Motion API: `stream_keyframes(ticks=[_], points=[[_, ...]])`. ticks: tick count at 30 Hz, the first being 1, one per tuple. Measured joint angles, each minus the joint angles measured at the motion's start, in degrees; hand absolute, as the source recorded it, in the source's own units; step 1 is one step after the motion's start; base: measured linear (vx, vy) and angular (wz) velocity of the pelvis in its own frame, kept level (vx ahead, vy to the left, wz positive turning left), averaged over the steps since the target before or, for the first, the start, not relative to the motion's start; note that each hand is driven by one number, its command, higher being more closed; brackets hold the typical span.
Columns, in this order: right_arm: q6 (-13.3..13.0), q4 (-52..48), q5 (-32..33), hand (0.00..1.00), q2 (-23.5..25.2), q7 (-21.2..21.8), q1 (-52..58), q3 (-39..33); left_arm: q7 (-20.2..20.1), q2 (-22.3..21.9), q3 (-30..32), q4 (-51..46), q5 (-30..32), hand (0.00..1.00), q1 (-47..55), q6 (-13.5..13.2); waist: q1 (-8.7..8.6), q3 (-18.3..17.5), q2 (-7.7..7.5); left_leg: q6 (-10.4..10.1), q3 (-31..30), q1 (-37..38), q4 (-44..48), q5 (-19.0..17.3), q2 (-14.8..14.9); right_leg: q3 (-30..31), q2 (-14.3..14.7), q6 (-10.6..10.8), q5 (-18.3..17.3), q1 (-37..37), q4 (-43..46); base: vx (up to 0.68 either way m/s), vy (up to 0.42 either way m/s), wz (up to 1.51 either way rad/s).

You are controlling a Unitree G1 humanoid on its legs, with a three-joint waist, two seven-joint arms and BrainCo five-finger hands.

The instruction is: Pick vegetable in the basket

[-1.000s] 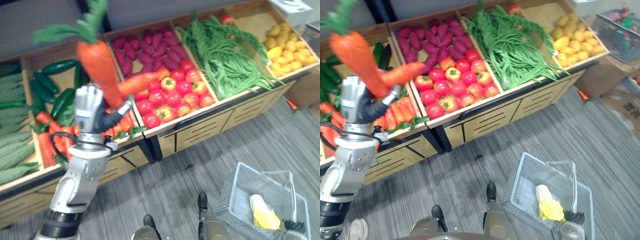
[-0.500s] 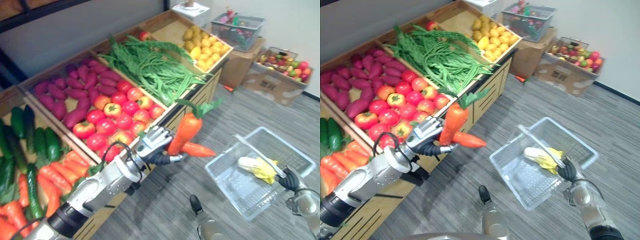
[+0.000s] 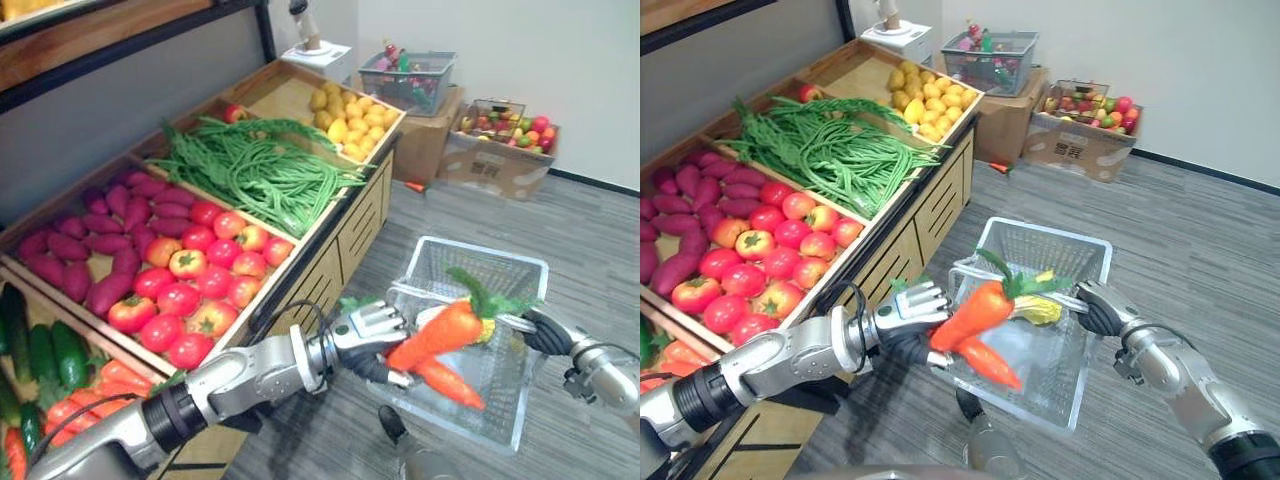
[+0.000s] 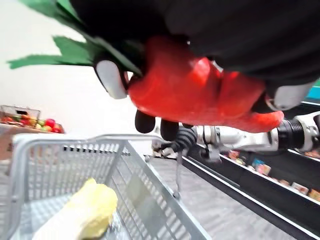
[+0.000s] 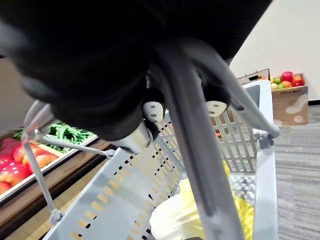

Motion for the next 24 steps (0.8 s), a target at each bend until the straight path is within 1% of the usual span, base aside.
stream_keyframes(ticks=[1, 3, 5, 9, 12, 16, 17, 19, 21, 24], points=[[0.0, -0.71, 0.0, 1.0, -1.12, 0.06, -0.7, 1.26, -0.71, -0.01, -1.24, 0.57, -1.77, 1.0, -0.27, -0.62, -0.14, -0.49, 0.03, -0.08, 1.06, 0.73, 0.03, -0.03, 0.2, 0.64, 0.62, -0.01, 0.01, 0.01, 0.2, 0.04, -0.008, -0.27], [-0.41, -1.63, 0.27, 1.0, -2.05, 0.68, -0.71, 1.33, -2.11, 0.0, -2.79, 1.07, -2.03, 1.0, -1.0, -1.2, -0.37, -0.86, 0.12, -0.16, 1.95, 1.27, 0.04, -0.04, 0.3, 1.23, 1.13, -0.01, 0.01, -0.1, 0.43, 0.05, -0.003, -0.25], [-0.97, -2.52, 0.51, 1.0, -3.12, 1.11, -0.72, 1.72, -3.06, 0.07, -4.38, 1.83, -2.08, 1.0, -1.98, -1.27, -0.45, -1.0, 0.2, -0.35, 2.8, 1.8, 0.04, -0.13, 0.32, 1.87, 1.61, -0.01, 0.01, -0.16, 0.65, 0.04, 0.0, -0.24], [-1.13, -5.5, 1.56, 1.0, -4.86, 1.45, -0.74, 3.37, -4.54, 0.03, -6.72, 4.22, -3.54, 1.0, -2.02, -1.31, -0.96, -1.31, 0.24, -0.75, 4.13, 2.55, 0.06, -0.28, 0.4, 2.8, 2.26, -0.01, 0.01, -0.27, 0.81, 0.03, 0.002, -0.15], [-1.52, -6.9, 3.11, 1.0, -5.23, 2.01, -0.75, 3.37, -5.49, -0.02, -7.38, 7.45, -3.41, 1.0, -2.01, -1.25, -1.69, -1.39, 0.2, -0.81, 4.16, 2.57, 0.07, -0.32, 0.42, 2.8, 2.28, -0.01, 0.01, -0.25, 0.83, 0.01, -0.001, -0.02], [-1.84, -9.23, 4.52, 1.0, -5.22, 3.21, -0.75, 3.37, -6.6, -0.73, -7.77, 11.75, -2.85, 1.0, -1.92, -1.05, -2.18, -1.42, 0.19, -0.83, 4.3, 2.62, 0.05, -0.33, 0.41, 2.91, 2.33, -0.02, 0.02, -0.27, 0.83, 0.0, 0.0, 0.0], [-1.84, -9.5, 4.93, 1.0, -5.22, 3.28, -0.75, 3.37, -6.66, -1.18, -7.74, 12.66, -2.83, 1.0, -1.92, -1.02, -2.2, -1.45, 0.21, -0.83, 4.33, 2.64, 0.04, -0.33, 0.41, 2.93, 2.35, -0.02, 0.02, -0.27, 0.83, 0.0, 0.0, 0.0], [-2.0, -10.55, 5.66, 1.0, -5.19, 3.42, -0.76, 3.37, -6.77, -3.72, -7.67, 16.57, -2.72, 1.0, -1.78, -0.61, -2.3, -1.47, 0.22, -0.84, 4.41, 2.65, 0.01, -0.34, 0.4, 3.0, 2.39, -0.02, 0.03, -0.29, 0.84, 0.0, 0.0, 0.0], [-2.03, -11.39, 6.68, 1.0, -5.18, 3.93, -0.86, 3.37, -6.78, -6.14, -7.35, 19.74, -0.91, 1.0, -1.72, -0.45, -2.34, -1.48, 0.21, -0.84, 4.45, 2.67, -0.03, -0.34, 0.39, 3.03, 2.42, -0.12, 0.11, -0.29, 0.84, 0.0, 0.0, 0.0], [-2.09, -12.48, 7.77, 1.0, -5.0, 4.32, -1.3, 3.36, -6.8, -10.38, -6.26, 25.13, 1.12, 1.0, -1.38, 0.95, -2.53, -1.49, 0.18, -0.85, 4.53, 2.69, -0.09, -0.34, 0.36, 3.1, 2.46, -0.12, 0.11, -0.32, 0.84, 0.0, 0.0, 0.0]])
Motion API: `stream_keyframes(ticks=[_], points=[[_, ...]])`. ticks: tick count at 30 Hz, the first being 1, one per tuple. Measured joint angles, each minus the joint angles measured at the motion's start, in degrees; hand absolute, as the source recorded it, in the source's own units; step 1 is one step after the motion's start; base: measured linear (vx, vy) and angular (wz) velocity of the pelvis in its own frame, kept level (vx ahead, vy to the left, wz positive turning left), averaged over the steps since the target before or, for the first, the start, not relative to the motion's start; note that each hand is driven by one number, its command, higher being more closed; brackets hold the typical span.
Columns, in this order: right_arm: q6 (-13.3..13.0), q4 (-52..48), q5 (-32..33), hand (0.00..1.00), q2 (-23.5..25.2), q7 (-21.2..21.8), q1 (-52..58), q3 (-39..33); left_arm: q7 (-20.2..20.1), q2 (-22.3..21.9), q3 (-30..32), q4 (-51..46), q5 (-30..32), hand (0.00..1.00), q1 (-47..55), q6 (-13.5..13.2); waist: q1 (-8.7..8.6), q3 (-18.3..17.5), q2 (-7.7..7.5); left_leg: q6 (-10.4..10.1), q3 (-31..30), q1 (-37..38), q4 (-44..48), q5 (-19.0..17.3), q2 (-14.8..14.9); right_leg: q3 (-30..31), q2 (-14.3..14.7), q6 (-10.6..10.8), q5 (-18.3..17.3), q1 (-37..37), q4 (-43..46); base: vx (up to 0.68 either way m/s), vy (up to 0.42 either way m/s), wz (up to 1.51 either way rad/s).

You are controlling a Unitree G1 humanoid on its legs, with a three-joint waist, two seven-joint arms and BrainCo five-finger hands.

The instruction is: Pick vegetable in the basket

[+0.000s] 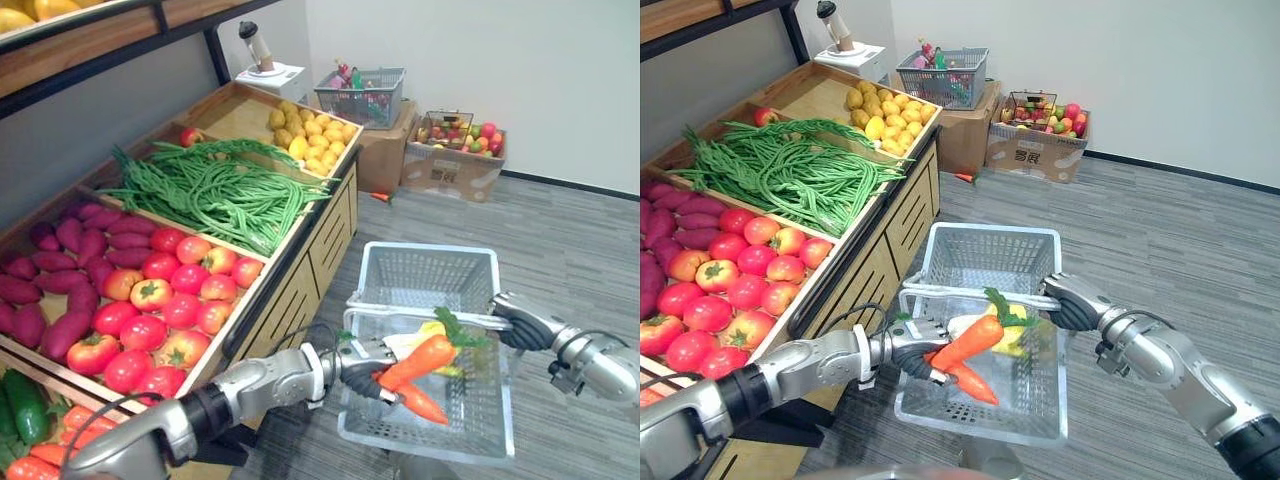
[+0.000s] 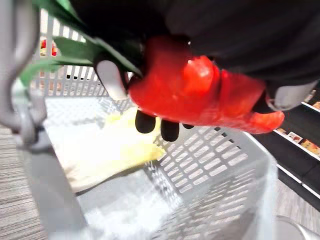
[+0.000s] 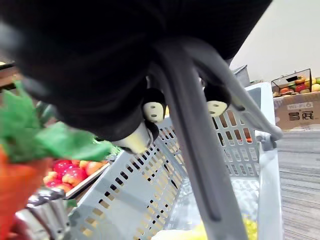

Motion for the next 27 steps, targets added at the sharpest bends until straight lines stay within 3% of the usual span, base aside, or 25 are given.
stream_keyframes(ticks=[9, 10, 14, 27], points=[[0.17, -0.15, 2.08, 1.0, 2.66, 0.18, -1.72, -0.19, 0.21, -9.73, 2.12, 12.53, 5.09, 1.0, -0.08, 2.48, -1.08, -0.08, -0.35, -0.02, 0.52, 0.13, -0.21, -0.02, -0.23, 0.53, 0.07, 0.02, -0.04, -0.18, 0.02, 0.01, 0.003, -0.02], [0.25, -0.14, 2.07, 1.0, 2.89, 0.4, -1.72, -0.19, 0.47, -10.37, 2.28, 13.6, 5.23, 0.0, -0.21, 2.83, -1.1, 0.0, -0.51, -0.03, 0.55, 0.13, -0.21, -0.03, -0.23, 0.53, 0.07, 0.0, -0.07, -0.2, 0.01, 0.0, 0.0, 0.0], [0.93, 0.01, 2.07, 1.0, 3.73, 1.38, -1.72, -0.19, 0.63, -12.24, 2.57, 17.84, 9.07, 0.0, -0.61, 3.58, -1.1, 0.12, -0.78, -0.02, 0.64, 0.04, -0.21, -0.03, -0.14, 0.51, 0.09, -0.04, -0.09, -0.28, -0.19, 0.0, 0.0, 0.0], [1.48, 2.86, 2.1, 1.0, 7.51, 1.75, -1.67, -0.28, 0.62, -14.17, 4.36, 21.4, 9.75, 0.0, -2.89, 5.57, -1.06, 1.51, -1.96, 0.0, 0.37, -0.14, -0.31, -0.01, -0.05, 0.05, -0.18, -0.05, -0.07, -0.16, -0.46, 0.0, 0.0, 0.01]])
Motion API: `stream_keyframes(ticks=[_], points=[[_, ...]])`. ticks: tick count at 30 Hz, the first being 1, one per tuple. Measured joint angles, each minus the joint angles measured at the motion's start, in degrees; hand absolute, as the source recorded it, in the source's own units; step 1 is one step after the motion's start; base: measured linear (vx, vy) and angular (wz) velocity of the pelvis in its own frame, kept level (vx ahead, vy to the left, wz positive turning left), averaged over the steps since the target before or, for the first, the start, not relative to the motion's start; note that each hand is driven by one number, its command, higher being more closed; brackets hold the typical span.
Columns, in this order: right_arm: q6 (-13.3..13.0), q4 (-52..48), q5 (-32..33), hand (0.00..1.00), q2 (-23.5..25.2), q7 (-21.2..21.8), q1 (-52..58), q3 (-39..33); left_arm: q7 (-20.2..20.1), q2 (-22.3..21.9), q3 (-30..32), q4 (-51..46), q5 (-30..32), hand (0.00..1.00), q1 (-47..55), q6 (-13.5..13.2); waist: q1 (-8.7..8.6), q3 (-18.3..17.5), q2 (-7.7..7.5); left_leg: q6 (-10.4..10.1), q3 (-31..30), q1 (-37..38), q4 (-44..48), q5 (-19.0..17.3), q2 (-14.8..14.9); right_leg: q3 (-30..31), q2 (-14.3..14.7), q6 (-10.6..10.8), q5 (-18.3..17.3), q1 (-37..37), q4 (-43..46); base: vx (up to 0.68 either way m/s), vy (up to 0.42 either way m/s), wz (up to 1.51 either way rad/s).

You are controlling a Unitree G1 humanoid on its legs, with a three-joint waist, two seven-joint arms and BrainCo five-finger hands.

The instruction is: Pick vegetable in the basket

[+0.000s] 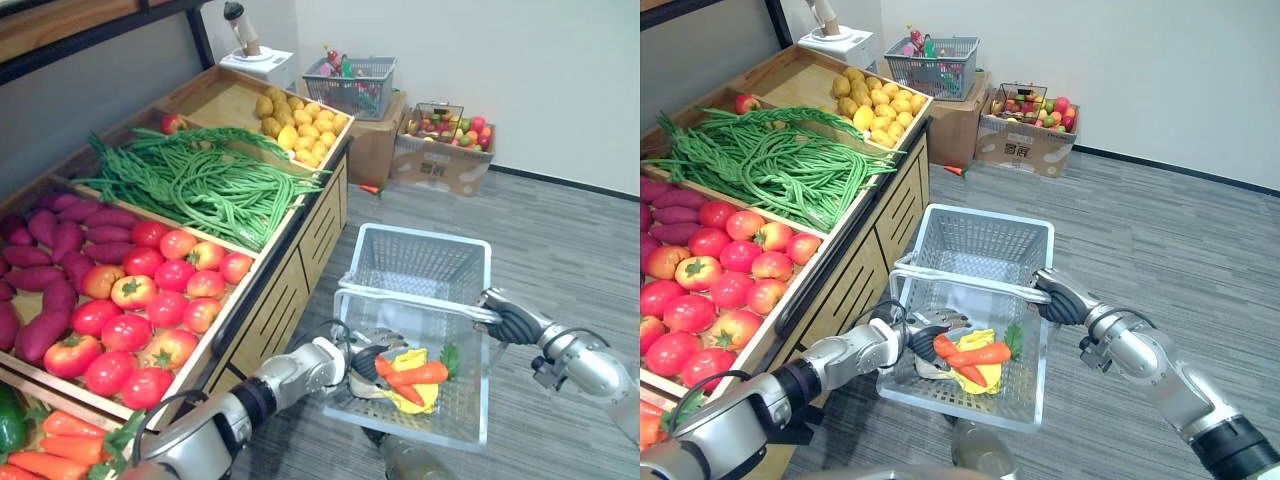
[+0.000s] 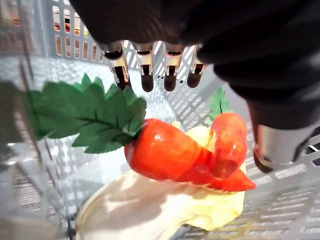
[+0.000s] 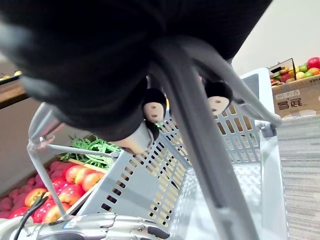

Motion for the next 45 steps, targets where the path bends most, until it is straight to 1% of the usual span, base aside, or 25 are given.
stream_keyframes(ticks=[5, 8, 12, 14, 17, 21, 22, 24, 25, 26, 28, 30, 32, 33, 34, 35, 36, 37, 39, 40, 41, 42, 43, 44, 45], points=[[0.62, 1.96, -0.02, 1.0, 2.09, 0.25, 0.47, -0.81, 0.0, -0.22, 0.04, -1.07, -0.18, 0.0, -1.44, -0.01, 0.03, 1.72, 0.04, 0.02, -1.3, -0.15, 0.0, 0.01, 0.16, -1.22, -0.65, 0.0, -0.01, 0.83, -0.43, 0.0, 0.001, 0.14], [1.13, 3.07, -0.11, 1.0, 4.12, 0.44, 2.02, -2.46, 0.0, -0.1, 0.07, -5.25, -0.85, 0.0, -1.54, -0.11, 0.21, 1.92, 0.08, 0.09, -2.44, -0.97, 0.02, 0.05, 0.27, -2.25, -1.18, -0.07, -0.05, 0.72, -0.53, 0.0, 0.002, 0.2], [1.68, 5.02, -1.18, 1.0, 6.36, 0.43, 3.66, -5.89, 0.0, 0.45, 0.02, -12.84, -1.67, 0.0, -1.57, -0.42, 1.12, 1.96, 0.1, 0.23, -3.58, -1.51, 0.14, 0.15, 0.48, -3.6, -1.66, -0.26, -0.18, 0.94, -0.49, 0.0, 0.004, 0.18], [1.76, 6.82, -1.18, 1.0, 6.79, 0.42, 4.08, -7.86, 0.0, 1.02, -0.17, -16.94, -3.67, 0.0, -1.58, -0.96, 1.51, 1.98, 0.11, 0.29, -4.61, -2.09, 0.16, 0.19, 0.43, -4.58, -2.16, -0.26, -0.18, 0.95, -0.39, -0.02, 0.004, 0.26], [2.11, 9.94, -2.58, 1.0, 8.81, -0.04, 4.47, -11.65, -0.02, 2.74, -0.59, -25.38, -5.32, 0.0, -1.57, -1.7, 1.99, 2.0, 0.09, 0.51, -6.46, -2.99, 0.15, 0.31, 0.23, -6.6, -3.33, -0.25, -0.19, 1.22, -0.37, -0.05, 0.0, 0.34], [3.71, 14.27, -4.04, 1.0, 11.66, -1.09, 6.45, -16.7, -0.13, 7.56, -1.4, -38.24, -9.69, 0.0, -1.25, -3.55, 3.34, 2.0, 0.08, 0.88, -10.1, -4.42, 0.22, 0.52, 0.09, -9.75, -4.99, -0.42, -0.53, 2.2, -0.33, -0.06, -0.011, 0.41], [3.73, 14.95, -4.6, 1.0, 12.27, -1.32, 6.64, -17.66, -0.11, 8.56, -1.3, -40.44, -10.35, 0.0, -0.96, -3.58, 3.38, 2.0, 0.07, 1.01, -10.82, -4.88, 0.25, 0.59, 0.03, -10.26, -5.28, -0.53, -0.6, 2.2, -0.29, -0.06, -0.019, 0.48], [4.44, 18.03, -5.67, 1.0, 14.4, -2.64, 6.94, -20.58, -0.09, 11.86, -0.86, -47.43, -12.67, 0.0, 1.55, -4.6, 3.8, 1.92, 0.2, 1.39, -12.85, -6.14, 0.25, 0.82, -0.1, -12.21, -6.24, -0.49, -0.86, 2.26, -0.01, -0.06, -0.016, 0.47], [4.68, 19.03, -5.68, 1.0, 15.0, -2.92, 6.97, -21.27, -0.09, 12.57, -0.31, -48.94, -12.67, 0.0, 2.54, -4.89, 4.04, 1.93, 0.19, 1.43, -13.36, -6.39, 0.25, 0.85, -0.14, -12.61, -6.37, -0.52, -0.98, 2.25, 0.15, -0.05, -0.01, 0.45], [5.14, 21.03, -5.79, 1.0, 16.32, -3.26, 7.31, -23.02, -0.05, 13.52, 0.92, -51.42, -12.82, 0.0, 4.35, -5.25, 4.74, 1.9, 0.22, 1.62, -14.46, -6.96, 0.25, 0.98, -0.19, -13.52, -6.76, -0.57, -1.1, 2.28, 0.35, -0.04, -0.01, 0.46], [6.0, 24.43, -5.85, 1.0, 18.47, -4.38, 7.51, -25.95, 0.03, 14.1, 4.61, -54.62, -13.82, 0.0, 7.91, -5.32, 5.51, 1.88, 0.27, 2.31, -16.54, -8.05, 0.25, 1.45, -0.43, -15.34, -7.57, -0.57, -1.11, 2.53, 0.35, -0.04, -0.012, 0.52], [7.21, 29.28, -6.1, 1.0, 21.94, -6.45, 8.11, -30.31, 1.4, 14.19, 11.53, -58.19, -17.31, 0.0, 14.37, -5.24, 6.61, 1.82, 0.35, 2.93, -19.43, -9.37, 0.02, 1.99, -0.89, -17.82, -8.66, -0.81, -1.27, 3.04, 0.32, -0.04, -0.006, 0.57], [7.81, 32.56, -6.14, 1.0, 24.19, -8.16, 8.16, -33.23, 2.61, 13.17, 17.82, -59.81, -17.7, 0.0, 20.12, -5.21, 6.69, 1.54, 0.08, 3.51, -22.26, -10.95, -1.12, 2.67, -2.13, -19.78, -10.07, -0.91, -1.84, 3.05, 0.27, -0.04, -0.001, 0.71], [8.31, 35.57, -6.04, 1.0, 26.04, -9.87, 8.12, -35.23, 3.86, 11.49, 23.33, -60.11, -20.09, 0.0, 25.32, -5.06, 6.54, 1.2, 0.13, 3.79, -24.67, -12.02, -2.21, 3.47, -3.21, -21.53, -11.15, -0.92, -1.99, 3.14, 0.04, -0.05, 0.004, 0.95], [8.81, 38.79, -5.91, 1.0, 27.75, -11.28, 8.16, -36.85, 4.92, 8.99, 28.87, -60.08, -22.3, 0.0, 29.78, -4.53, 6.57, 0.86, -0.33, 4.12, -26.65, -13.17, -3.27, 4.28, -4.13, -23.06, -12.09, -0.93, -2.01, 3.29, -0.69, -0.03, -0.002, 0.92], [9.32, 41.26, -5.65, 1.0, 28.95, -12.02, 8.08, -38.15, 6.19, 6.75, 32.87, -60.02, -24.15, 0.0, 32.52, -3.9, 6.9, 0.66, -0.11, 4.39, -28.08, -13.57, -4.14, 5.03, -4.83, -24.31, -12.51, -0.93, -2.01, 3.81, -1.12, -0.01, -0.015, 0.83], [9.78, 44.02, -5.5, 1.0, 29.83, -12.63, 8.13, -38.99, 7.35, 4.09, 36.57, -59.89, -25.08, 0.0, 34.71, -3.16, 7.26, 0.54, -0.58, 4.66, -29.63, -14.06, -5.19, 5.74, -5.64, -25.67, -13.16, -0.94, -2.02, 4.25, -1.73, 0.0, -0.025, 0.78], [10.21, 47.42, -5.4, 1.0, 30.94, -13.43, 8.08, -40.47, 9.41, 0.66, 40.59, -59.67, -26.23, 0.0, 36.92, -2.45, 8.0, 0.36, -0.57, 5.23, -31.34, -14.41, -6.27, 6.76, -6.45, -27.16, -13.83, -0.97, -2.03, 4.94, -2.3, 0.0, -0.016, 0.81], [10.76, 51.68, -5.36, 1.0, 32.01, -14.11, 7.94, -42.19, 11.23, -2.73, 44.81, -59.65, -26.25, 0.0, 38.9, -2.14, 8.72, 0.06, -0.59, 5.66, -33.75, -15.14, -7.3, 7.68, -7.31, -29.38, -14.64, -1.07, -2.11, 5.67, -2.75, 0.0, -0.006, 0.74], [11.03, 55.68, -5.36, 1.0, 32.66, -14.23, 8.01, -43.94, 12.59, -5.32, 48.33, -59.54, -26.28, 0.0, 40.21, -2.07, 9.45, 0.02, -0.6, 6.15, -36.12, -16.02, -8.07, 8.48, -8.0, -31.47, -15.38, -1.13, -2.29, 6.2, -2.92, 0.0, -0.001, 0.72], [11.12, 57.36, -5.36, 1.0, 32.86, -14.25, 7.85, -44.72, 13.48, -6.4, 49.82, -59.42, -26.24, 0.0, 40.82, -2.06, 9.49, 0.01, -0.63, 6.27, -37.31, -16.62, -8.25, 8.8, -8.46, -32.59, -15.7, -1.09, -2.39, 6.37, -2.92, 0.0, 0.0, 0.93], [11.35, 60.14, -5.25, 1.0, 33.03, -14.3, 7.83, -45.66, 14.94, -8.65, 52.83, -58.45, -26.23, 0.0, 41.68, -1.93, 9.61, -0.03, -0.67, 6.53, -39.26, -17.27, -8.97, 9.57, -9.21, -34.5, -16.32, -1.14, -2.59, 6.81, -2.93, 0.0, 0.0, 0.86], [11.93, 62.01, -4.86, 1.0, 33.39, -14.3, 7.85, -46.9, 16.79, -10.77, 56.08, -57.75, -26.23, 0.0, 42.69, -0.89, 9.63, -0.15, -0.73, 6.82, -41.03, -17.97, -9.39, 10.13, -9.62, -36.18, -16.79, -1.16, -2.81, 7.24, -2.92, 0.0, -0.004, 0.8], [12.11, 63.0, -4.63, 1.0, 33.51, -14.37, 7.8, -47.4, 17.72, -11.75, 57.78, -57.3, -26.24, 0.0, 43.1, -0.67, 9.79, -0.14, -0.75, 6.87, -41.8, -18.13, -9.69, 10.41, -9.83, -36.94, -16.96, -1.23, -2.87, 7.47, -2.92, 0.0, -0.014, 0.65], [12.22, 64.83, -4.42, 1.0, 33.9, -14.45, 7.87, -48.45, 19.15, -13.24, 61.17, -56.35, -26.24, 0.0, 43.72, 0.06, 10.18, -0.17, -0.93, 6.93, -42.9, -18.18, -10.25, 10.92, -10.14, -38.19, -17.23, -1.1, -3.11, 8.05, -2.92, -0.01, -0.016, 0.42]])
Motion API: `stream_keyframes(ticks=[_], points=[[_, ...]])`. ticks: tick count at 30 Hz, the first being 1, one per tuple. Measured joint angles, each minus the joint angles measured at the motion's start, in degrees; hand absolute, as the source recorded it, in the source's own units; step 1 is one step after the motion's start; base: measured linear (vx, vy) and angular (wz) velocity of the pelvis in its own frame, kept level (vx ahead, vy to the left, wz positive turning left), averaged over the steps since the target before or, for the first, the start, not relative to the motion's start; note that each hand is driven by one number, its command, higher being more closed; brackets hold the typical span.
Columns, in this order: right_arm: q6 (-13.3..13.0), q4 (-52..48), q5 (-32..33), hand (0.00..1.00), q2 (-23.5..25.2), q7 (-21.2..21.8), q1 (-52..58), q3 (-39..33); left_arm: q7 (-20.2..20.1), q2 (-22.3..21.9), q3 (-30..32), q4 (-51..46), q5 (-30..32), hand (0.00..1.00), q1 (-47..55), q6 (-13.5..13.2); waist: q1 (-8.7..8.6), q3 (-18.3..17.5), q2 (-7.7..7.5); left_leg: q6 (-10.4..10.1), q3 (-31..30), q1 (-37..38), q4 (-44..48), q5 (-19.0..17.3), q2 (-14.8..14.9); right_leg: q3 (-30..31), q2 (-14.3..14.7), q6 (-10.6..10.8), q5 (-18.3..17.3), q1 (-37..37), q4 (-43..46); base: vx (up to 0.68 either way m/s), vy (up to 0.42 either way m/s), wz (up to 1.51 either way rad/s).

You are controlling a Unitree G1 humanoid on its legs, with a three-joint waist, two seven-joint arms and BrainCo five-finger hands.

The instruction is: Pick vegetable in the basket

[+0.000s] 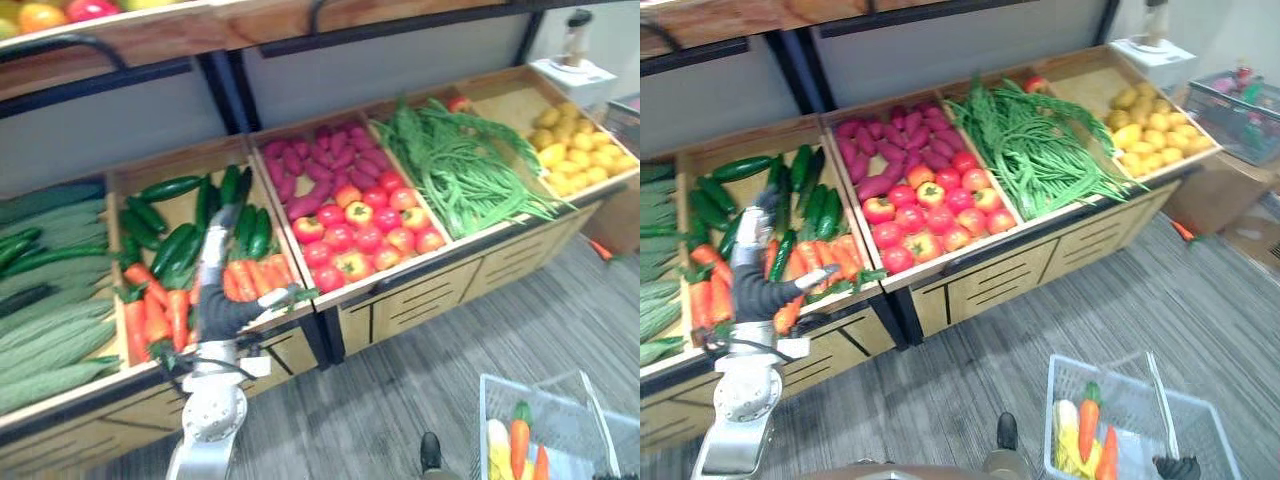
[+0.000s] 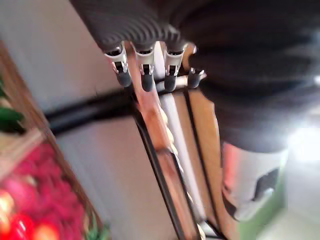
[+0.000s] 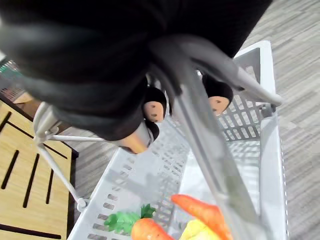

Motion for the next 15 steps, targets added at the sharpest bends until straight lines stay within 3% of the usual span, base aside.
stream_keyframes(ticks=[8, 15], points=[[0.05, 5.02, 4.52, 1.0, 2.42, -2.79, -0.26, -7.79, 11.19, -5.29, 18.32, 2.02, 0.65, 0.0, 1.36, 2.66, 0.97, -1.88, -1.75, -0.17, -5.56, -0.63, -4.74, 3.71, -1.62, -5.47, -0.97, -0.2, -1.29, 1.04, 0.45, -0.01, -0.023, 0.39], [0.07, 5.01, 6.17, 1.0, 5.21, -4.46, -0.26, -10.72, 19.77, -7.41, 32.57, 13.64, 1.1, 0.0, 0.77, 7.39, 0.83, -3.64, -3.11, -0.13, -7.22, 0.4, -9.17, 7.04, -1.82, -7.72, -0.58, -0.36, -1.39, 1.16, 0.07, 0.01, -0.021, 0.13]])
